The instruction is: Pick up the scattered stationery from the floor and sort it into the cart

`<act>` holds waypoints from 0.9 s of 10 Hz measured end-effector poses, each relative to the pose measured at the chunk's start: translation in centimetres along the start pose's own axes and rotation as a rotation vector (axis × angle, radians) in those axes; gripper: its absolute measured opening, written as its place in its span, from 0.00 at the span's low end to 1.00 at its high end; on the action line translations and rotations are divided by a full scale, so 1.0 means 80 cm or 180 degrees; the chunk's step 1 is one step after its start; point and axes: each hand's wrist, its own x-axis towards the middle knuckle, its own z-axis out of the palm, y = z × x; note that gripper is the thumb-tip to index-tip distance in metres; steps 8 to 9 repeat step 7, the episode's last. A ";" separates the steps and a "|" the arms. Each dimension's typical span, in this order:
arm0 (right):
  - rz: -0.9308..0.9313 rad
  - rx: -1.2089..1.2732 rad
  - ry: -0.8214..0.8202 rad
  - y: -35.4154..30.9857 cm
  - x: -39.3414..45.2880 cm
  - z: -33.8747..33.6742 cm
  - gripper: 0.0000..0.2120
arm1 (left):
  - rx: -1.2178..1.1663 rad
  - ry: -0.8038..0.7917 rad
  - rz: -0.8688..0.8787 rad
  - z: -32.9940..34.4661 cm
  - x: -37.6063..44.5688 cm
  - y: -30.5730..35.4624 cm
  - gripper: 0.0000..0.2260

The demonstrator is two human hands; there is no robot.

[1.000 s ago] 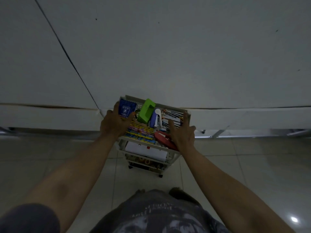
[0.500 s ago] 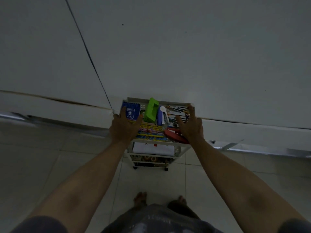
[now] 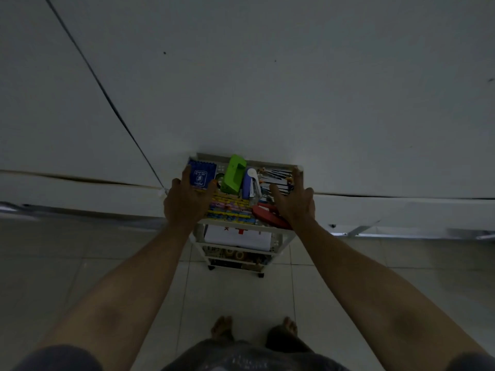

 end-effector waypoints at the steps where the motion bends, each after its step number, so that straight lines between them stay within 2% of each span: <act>1: 0.0037 -0.0019 -0.0055 -0.001 0.014 -0.002 0.38 | -0.0033 0.0068 -0.0053 0.004 0.000 0.002 0.35; 3: 0.0064 -0.0138 -0.0140 -0.001 0.017 -0.002 0.37 | 0.0052 0.0042 -0.0085 0.004 -0.004 0.001 0.36; 5: -0.0039 -0.0152 -0.0169 0.003 0.004 -0.005 0.40 | 0.0033 -0.0320 -0.0163 0.003 -0.004 -0.003 0.41; 6: -0.0161 -0.0462 -0.0093 0.000 -0.003 -0.012 0.42 | 0.0017 -0.0443 -0.0196 -0.003 -0.010 0.004 0.44; 9: -0.0083 -0.0494 -0.0055 -0.005 -0.004 -0.015 0.42 | -0.0001 -0.0431 -0.0215 -0.007 -0.010 0.010 0.43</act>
